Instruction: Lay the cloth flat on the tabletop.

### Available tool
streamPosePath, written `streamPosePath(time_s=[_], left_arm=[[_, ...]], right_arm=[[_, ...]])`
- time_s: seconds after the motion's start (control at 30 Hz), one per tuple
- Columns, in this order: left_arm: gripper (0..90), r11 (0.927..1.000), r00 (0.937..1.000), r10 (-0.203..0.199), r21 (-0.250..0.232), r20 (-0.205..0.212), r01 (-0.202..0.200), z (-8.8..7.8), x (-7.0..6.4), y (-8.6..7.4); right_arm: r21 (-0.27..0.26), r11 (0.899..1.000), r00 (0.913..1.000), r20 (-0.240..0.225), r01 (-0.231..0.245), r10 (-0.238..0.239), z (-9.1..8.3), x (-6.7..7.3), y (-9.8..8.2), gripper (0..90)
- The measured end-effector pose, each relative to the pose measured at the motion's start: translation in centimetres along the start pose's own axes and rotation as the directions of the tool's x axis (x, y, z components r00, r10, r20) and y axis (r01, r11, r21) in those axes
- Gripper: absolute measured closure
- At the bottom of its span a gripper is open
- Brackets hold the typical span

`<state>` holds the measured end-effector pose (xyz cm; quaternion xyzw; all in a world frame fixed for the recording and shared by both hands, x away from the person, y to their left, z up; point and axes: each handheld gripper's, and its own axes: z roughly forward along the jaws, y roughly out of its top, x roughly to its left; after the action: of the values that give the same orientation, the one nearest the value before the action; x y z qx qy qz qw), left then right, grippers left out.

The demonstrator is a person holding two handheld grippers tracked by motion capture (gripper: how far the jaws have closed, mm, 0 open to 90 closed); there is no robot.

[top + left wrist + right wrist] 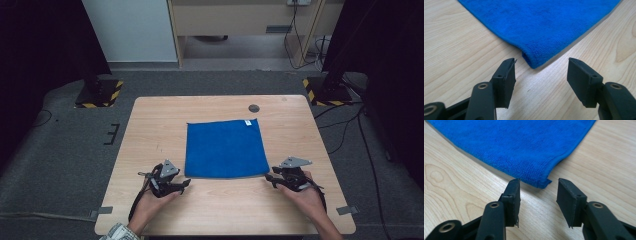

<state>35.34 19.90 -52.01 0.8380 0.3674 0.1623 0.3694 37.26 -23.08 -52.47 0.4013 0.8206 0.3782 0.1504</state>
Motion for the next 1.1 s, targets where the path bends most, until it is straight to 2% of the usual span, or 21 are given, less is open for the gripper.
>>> streamPosePath(time_s=[0.3, 0.5, 0.87, 0.97, 1.1], left_arm=[[45.1, 0.9998, 1.0000, -0.003, 0.017, -0.001, 0.003, 0.56, 0.07, 0.06], [50.5, 0.9998, 1.0000, 0.006, 0.018, 0.003, -0.006, 0.77, 0.01, 0.22], [71.0, 0.9998, 0.9999, 0.007, 0.021, 0.014, -0.007, 0.75, 0.18, 0.48], [75.7, 0.9993, 0.9997, 0.016, 0.033, 0.016, -0.016, 0.88, 0.18, 0.55], [81.5, 0.9996, 0.9999, 0.006, 0.029, 0.016, -0.006, 0.94, 0.41, 0.67]], right_arm=[[0.006, 1.000, 0.9998, -0.014, 0.013, -0.013, 0.50, 0.17, 0.20, 59.2], [-0.002, 1.000, 0.9993, -0.023, 0.028, -0.028, 0.53, 0.50, 0.45, 68.0], [-0.016, 0.999, 0.9979, -0.048, 0.044, -0.045, 0.28, 0.68, 0.69, 84.9], [-0.016, 0.999, 0.9972, -0.057, 0.049, -0.050, 0.22, 0.78, 0.77, 87.3], [-0.021, 0.998, 0.9964, -0.062, 0.056, -0.058, 0.23, 0.85, 0.86, 89.4]])
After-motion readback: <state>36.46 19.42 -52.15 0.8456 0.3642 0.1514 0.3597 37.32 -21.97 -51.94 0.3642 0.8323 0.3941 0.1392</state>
